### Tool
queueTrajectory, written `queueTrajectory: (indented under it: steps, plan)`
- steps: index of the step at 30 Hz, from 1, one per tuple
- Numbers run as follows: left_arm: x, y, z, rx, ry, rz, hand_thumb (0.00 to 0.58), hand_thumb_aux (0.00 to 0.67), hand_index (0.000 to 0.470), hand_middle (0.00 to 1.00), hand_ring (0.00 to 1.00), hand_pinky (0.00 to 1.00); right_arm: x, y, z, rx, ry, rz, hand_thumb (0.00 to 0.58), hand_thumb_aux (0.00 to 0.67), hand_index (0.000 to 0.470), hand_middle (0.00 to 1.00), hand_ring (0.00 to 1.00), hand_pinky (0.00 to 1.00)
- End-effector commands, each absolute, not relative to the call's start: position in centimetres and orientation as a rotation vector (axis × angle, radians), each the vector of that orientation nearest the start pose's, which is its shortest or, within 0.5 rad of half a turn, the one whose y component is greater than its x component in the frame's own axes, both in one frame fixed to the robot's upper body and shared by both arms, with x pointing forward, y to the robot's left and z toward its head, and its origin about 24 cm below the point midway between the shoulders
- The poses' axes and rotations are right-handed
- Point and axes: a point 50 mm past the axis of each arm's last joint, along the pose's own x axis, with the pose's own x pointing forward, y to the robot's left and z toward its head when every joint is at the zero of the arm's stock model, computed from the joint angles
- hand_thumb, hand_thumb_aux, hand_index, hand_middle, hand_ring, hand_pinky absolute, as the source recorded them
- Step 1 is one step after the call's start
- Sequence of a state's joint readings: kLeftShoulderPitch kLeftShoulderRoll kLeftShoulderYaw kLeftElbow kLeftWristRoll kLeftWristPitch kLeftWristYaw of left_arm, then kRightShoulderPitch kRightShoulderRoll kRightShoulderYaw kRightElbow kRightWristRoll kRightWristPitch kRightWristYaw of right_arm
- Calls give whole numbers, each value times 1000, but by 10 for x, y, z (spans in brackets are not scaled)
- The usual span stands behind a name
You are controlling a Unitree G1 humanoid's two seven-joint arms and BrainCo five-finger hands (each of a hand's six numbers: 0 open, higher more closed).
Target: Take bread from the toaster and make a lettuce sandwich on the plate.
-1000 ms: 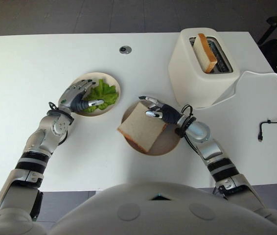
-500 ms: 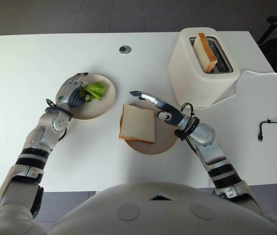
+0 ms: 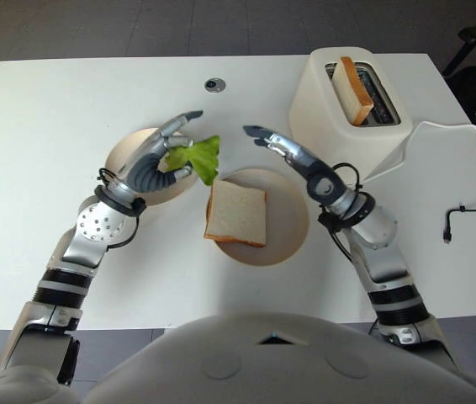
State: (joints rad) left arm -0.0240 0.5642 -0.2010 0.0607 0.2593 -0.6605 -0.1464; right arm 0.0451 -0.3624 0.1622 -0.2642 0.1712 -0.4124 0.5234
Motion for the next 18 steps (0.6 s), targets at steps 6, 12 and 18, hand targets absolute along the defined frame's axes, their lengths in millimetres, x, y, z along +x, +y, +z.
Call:
queueTrajectory:
  steps: [6,12,18]
  plan:
    - [218,112,15,999,-368,-913,580,670,470,0,0,0,193,-145,141,-210,-633,823,0,0,0,0,0,0]
    - [211,88,14,987,-445,-973,580,670,470,0,0,0,200,-150,139,-215,-616,800,0,0,0,0,0,0]
    - [215,87,28,1004,-513,-925,580,670,470,0,0,0,203,-149,136,-213,-606,795,0,0,0,0,0,0]
